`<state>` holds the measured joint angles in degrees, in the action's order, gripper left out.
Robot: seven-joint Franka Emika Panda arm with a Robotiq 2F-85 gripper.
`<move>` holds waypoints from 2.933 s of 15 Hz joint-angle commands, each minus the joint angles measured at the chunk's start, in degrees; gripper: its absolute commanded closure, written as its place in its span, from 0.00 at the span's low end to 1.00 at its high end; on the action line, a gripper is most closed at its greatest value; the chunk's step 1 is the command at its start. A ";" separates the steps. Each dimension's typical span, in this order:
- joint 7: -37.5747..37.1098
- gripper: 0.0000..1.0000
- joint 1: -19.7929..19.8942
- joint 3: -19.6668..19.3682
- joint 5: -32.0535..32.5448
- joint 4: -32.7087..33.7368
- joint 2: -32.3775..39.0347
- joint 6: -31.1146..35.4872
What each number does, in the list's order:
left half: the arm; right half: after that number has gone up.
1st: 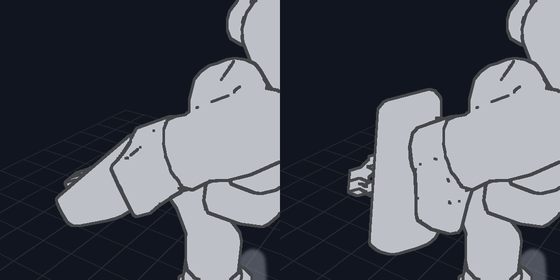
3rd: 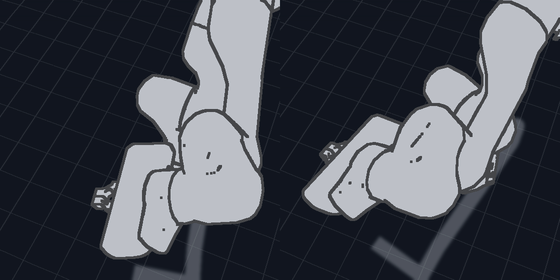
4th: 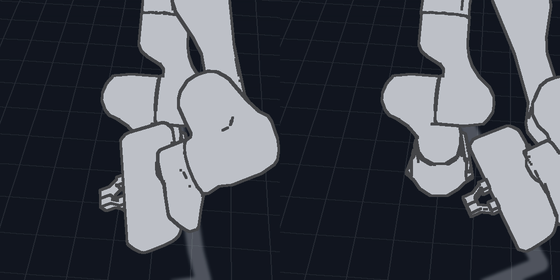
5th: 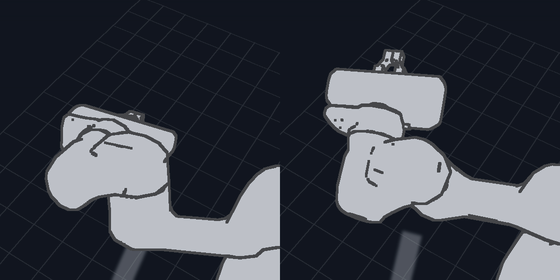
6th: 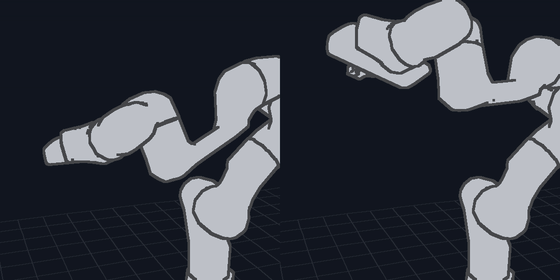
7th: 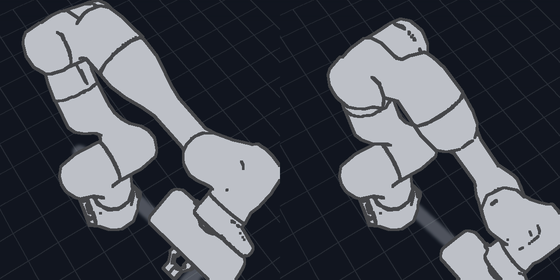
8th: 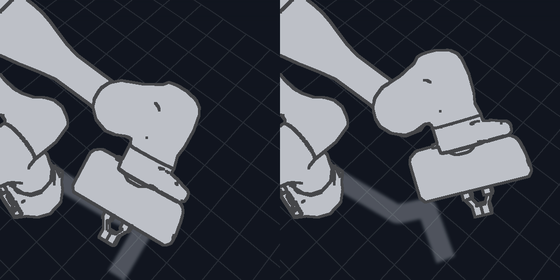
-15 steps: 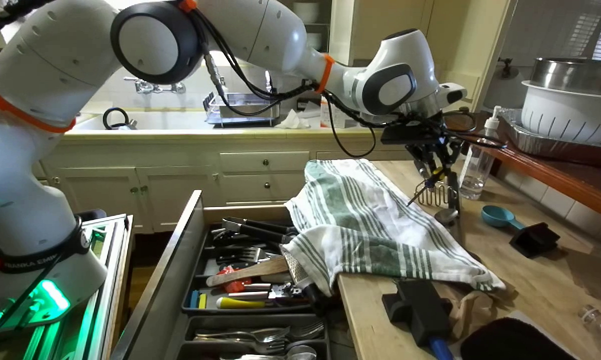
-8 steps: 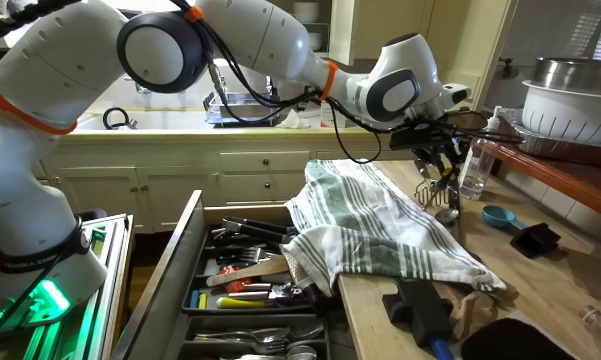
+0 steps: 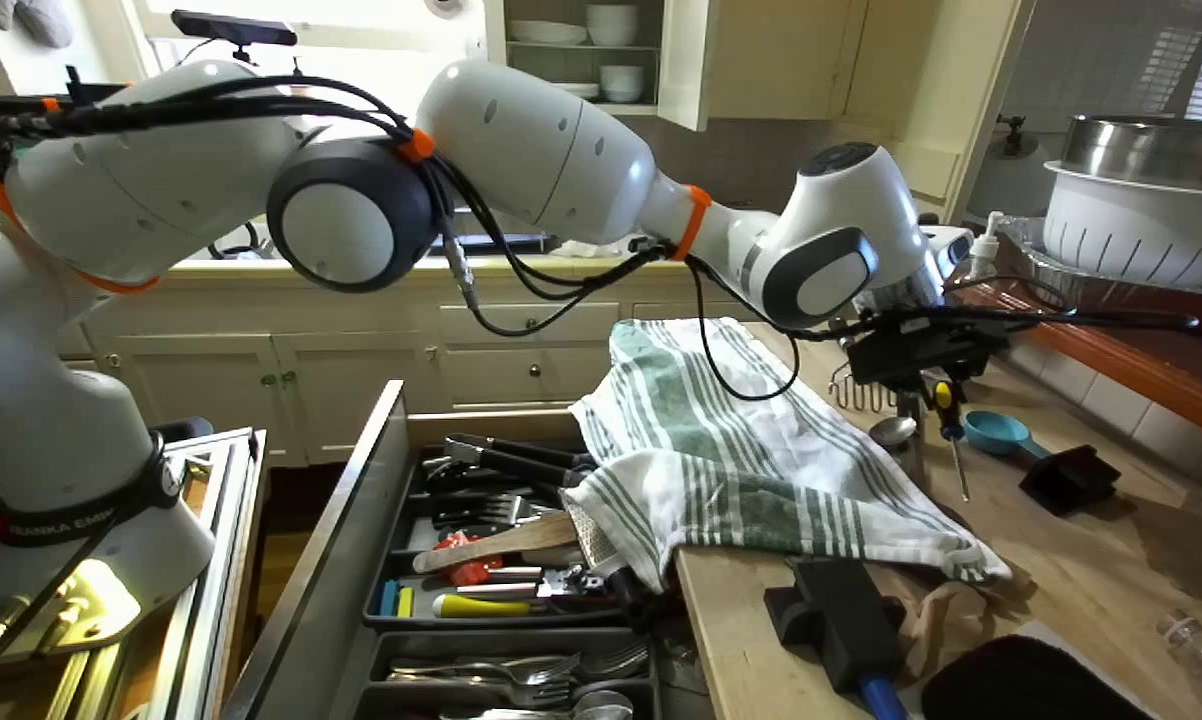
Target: Unfold the green and white towel and lay it out on the countertop.
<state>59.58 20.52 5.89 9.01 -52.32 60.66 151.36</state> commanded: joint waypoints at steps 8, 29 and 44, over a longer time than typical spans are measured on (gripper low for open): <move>22.19 0.92 3.98 8.06 -4.27 14.82 11.70 -3.00; -17.73 0.00 -6.23 -15.61 -2.91 18.20 0.95 -18.98; -34.44 0.00 -7.19 -18.68 -5.84 6.70 -15.65 -50.38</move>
<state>25.07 13.34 -12.78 3.13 -45.72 44.96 100.98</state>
